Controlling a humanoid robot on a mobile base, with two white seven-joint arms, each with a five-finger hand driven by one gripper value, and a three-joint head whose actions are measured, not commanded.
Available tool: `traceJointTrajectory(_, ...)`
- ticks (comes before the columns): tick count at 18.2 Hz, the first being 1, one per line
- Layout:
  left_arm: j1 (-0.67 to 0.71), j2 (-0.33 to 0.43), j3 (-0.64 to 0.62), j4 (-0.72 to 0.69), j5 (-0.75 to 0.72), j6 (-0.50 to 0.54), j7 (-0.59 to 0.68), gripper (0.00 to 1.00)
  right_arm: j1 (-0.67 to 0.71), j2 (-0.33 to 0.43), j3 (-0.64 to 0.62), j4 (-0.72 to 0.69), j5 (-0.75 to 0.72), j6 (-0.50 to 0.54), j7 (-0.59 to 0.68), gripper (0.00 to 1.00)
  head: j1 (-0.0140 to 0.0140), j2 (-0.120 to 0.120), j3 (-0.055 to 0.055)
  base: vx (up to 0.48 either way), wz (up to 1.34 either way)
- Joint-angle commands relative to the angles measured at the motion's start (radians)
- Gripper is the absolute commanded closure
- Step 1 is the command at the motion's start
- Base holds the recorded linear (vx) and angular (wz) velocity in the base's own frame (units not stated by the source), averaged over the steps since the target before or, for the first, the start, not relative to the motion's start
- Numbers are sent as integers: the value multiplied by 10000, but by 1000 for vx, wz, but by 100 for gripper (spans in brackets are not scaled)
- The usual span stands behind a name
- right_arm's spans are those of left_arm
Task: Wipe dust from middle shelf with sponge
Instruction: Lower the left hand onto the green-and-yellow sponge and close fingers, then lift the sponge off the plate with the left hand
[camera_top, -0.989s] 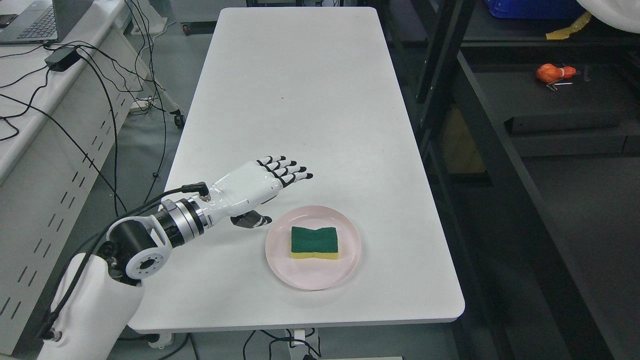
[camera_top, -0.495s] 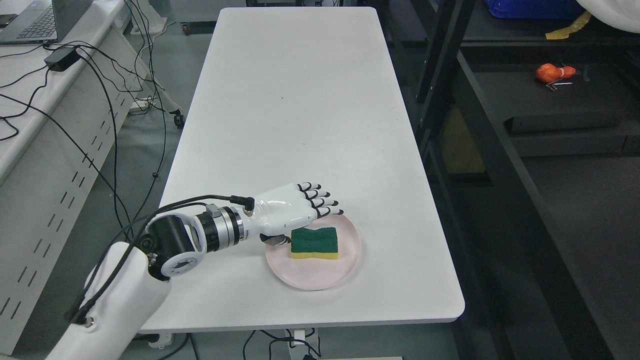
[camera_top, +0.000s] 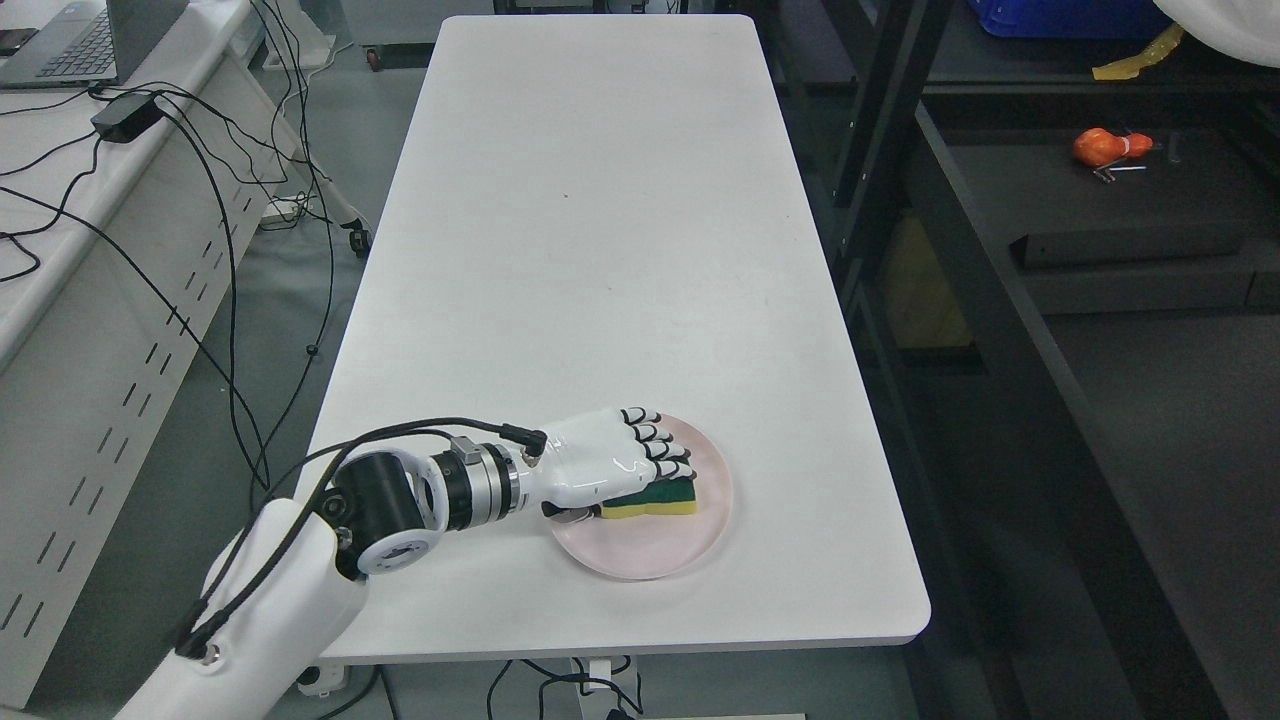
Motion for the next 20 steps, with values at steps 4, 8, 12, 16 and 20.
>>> traceJointTrajectory(4, 910, -686, 1658, 11, 164, -819, -47, 68, 0, -175, -1, -175, 0, 7, 4, 0, 0, 0, 0, 0, 0)
traceJointTrajectory(8, 1232, -871, 3252, 57, 2014, -1297, -383, 100, 0, -175, -1, -175, 0, 7, 4, 0, 0, 0, 0, 0, 0)
traceJointTrajectory(12, 1219, -992, 5230, -20, 2540, -1770, -446, 100, 0, -175, -1, -175, 0, 7, 4, 0, 0, 0, 0, 0, 0)
traceJointTrajectory(16, 850, -1024, 6384, -173, 3306, -2632, -492, 100, 0, -175, -1, -175, 0, 7, 4, 0, 0, 0, 0, 0, 0)
traceJointTrajectory(20, 926, -978, 7135, -388, 4059, -2632, -783, 100, 0, -175, -1, -175, 0, 7, 4, 0, 0, 0, 0, 0, 0)
